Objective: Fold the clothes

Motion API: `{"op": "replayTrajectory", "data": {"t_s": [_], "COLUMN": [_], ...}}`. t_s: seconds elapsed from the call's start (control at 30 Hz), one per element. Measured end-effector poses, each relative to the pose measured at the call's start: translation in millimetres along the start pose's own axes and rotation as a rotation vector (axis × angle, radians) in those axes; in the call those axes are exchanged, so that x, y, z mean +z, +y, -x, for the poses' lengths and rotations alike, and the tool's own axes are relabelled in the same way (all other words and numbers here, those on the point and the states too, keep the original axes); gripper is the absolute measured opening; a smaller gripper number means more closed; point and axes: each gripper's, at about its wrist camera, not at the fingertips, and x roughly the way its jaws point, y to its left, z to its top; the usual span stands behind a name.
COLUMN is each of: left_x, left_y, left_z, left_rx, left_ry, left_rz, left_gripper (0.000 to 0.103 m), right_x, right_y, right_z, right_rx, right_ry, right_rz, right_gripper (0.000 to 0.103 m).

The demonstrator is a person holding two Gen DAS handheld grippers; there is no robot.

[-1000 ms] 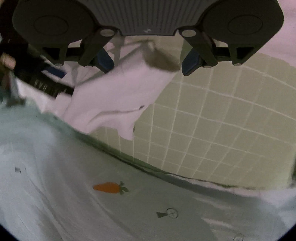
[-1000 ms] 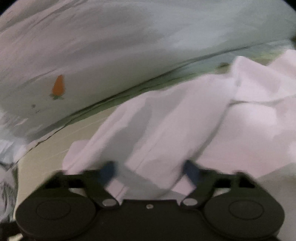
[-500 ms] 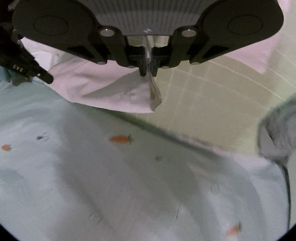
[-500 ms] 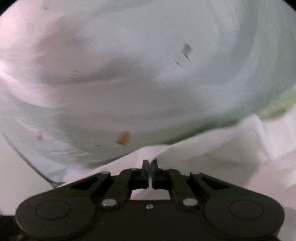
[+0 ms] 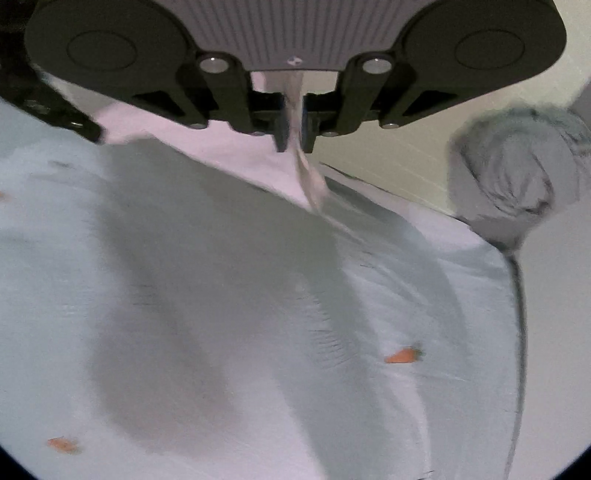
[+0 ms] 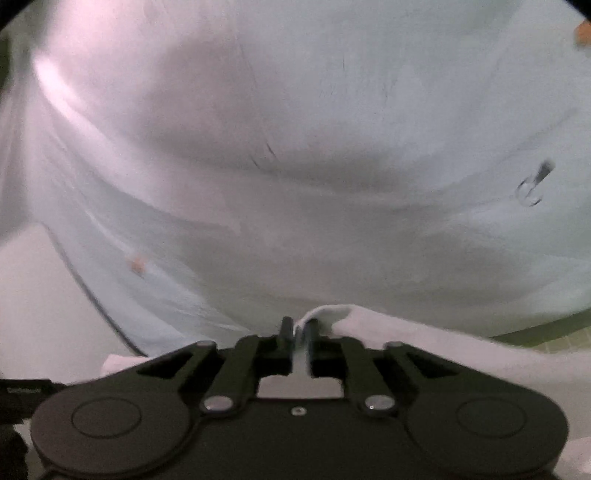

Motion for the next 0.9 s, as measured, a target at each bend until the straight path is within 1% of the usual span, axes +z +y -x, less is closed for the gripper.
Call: {"op": "replayTrajectory", "data": {"t_s": [0.03, 0.07, 0.1, 0.13, 0.17, 0.2, 0.23, 0.3, 0.33, 0.4, 0.47, 0.53, 0.6, 0.63, 0.67, 0.7, 0.73, 0.77, 0.8, 0.83, 0.9], "left_x": [-0.1, -2.5, -9.3, -17.1, -24.8, -37.0, -50.3, -73.4, -84.7, -104.0, -110.0, -114.4, -117.3, -118.1, -118.2, -118.6, -119.6, -120.4, -121.1, -120.6, -120.0], "left_y": [1.5, 5.4, 12.4, 20.1, 27.8, 34.2, 40.2, 46.8, 49.9, 54.0, 53.0, 51.4, 49.8, 50.5, 49.0, 48.0, 48.9, 54.1, 60.4, 64.2, 68.2], "left_z": [-25.4, -47.2, -57.3, -64.6, -71.9, -76.6, -80.5, -89.0, -93.2, -102.8, -108.1, -112.8, -116.2, -117.8, -118.3, -117.6, -115.7, -114.4, -113.4, -111.8, -107.2], "left_rx": [0.078, 0.137, 0.147, 0.146, 0.145, 0.143, 0.141, 0.167, 0.182, 0.2, 0.208, 0.216, 0.221, 0.23, 0.258, 0.286, 0.295, 0.271, 0.24, 0.228, 0.208], "left_ry": [0.044, 0.099, 0.134, 0.164, 0.194, 0.229, 0.266, 0.325, 0.354, 0.382, 0.369, 0.352, 0.328, 0.316, 0.302, 0.286, 0.271, 0.276, 0.286, 0.285, 0.279], "left_rz": [-0.016, -0.023, -0.006, 0.017, 0.04, 0.049, 0.055, 0.038, 0.027, 0.02, 0.004, -0.013, -0.013, -0.005, -0.013, -0.027, -0.027, 0.009, 0.053, 0.076, 0.083], "left_gripper": [0.032, 0.033, 0.037, 0.049, 0.056, 0.067, 0.068, 0.068, 0.068, 0.069, 0.069, 0.069, 0.064, 0.053, 0.046, 0.03, 0.0, 0.001, 0.0, 0.0, 0.001], "right_x": [0.2, -3.4, -8.9, -15.8, -24.8, -36.5, -49.6, -73.8, -82.9, -101.0, -115.4, -121.9, -125.7, -126.7, -126.5, -125.2, -124.3, -123.2, -121.7, -120.8, -120.1], "right_y": [0.6, 3.8, 7.9, 11.0, 12.3, 11.8, 10.4, 6.0, 1.4, -7.7, -14.9, -17.3, -18.3, -18.4, -18.1, -17.5, -17.4, -16.7, -15.0, -12.8, -7.2], "right_z": [-22.0, -32.6, -37.2, -37.8, -34.9, -30.8, -25.9, -16.9, -13.6, -6.9, 3.8, 13.5, 22.0, 25.3, 27.3, 27.5, 23.9, 20.5, 19.4, 17.7, 13.4], "right_rx": [-0.051, -0.091, -0.115, -0.125, -0.131, -0.149, -0.17, -0.21, -0.227, -0.26, -0.285, -0.304, -0.32, -0.326, -0.331, -0.333, -0.334, -0.331, -0.326, -0.319, -0.301], "right_ry": [0.053, 0.084, 0.097, 0.101, 0.1, 0.115, 0.142, 0.198, 0.231, 0.297, 0.345, 0.368, 0.38, 0.378, 0.376, 0.372, 0.368, 0.364, 0.36, 0.357, 0.352], "right_rz": [0.018, 0.038, 0.06, 0.079, 0.097, 0.116, 0.136, 0.16, 0.149, 0.127, 0.093, 0.073, 0.065, 0.07, 0.074, 0.077, 0.08, 0.085, 0.091, 0.095, 0.098], "right_gripper": [0.046, 0.049, 0.053, 0.071, 0.082, 0.091, 0.091, 0.091, 0.091, 0.091, 0.091, 0.091, 0.091, 0.091, 0.091, 0.091, 0.091, 0.091, 0.091, 0.091, 0.091]}}
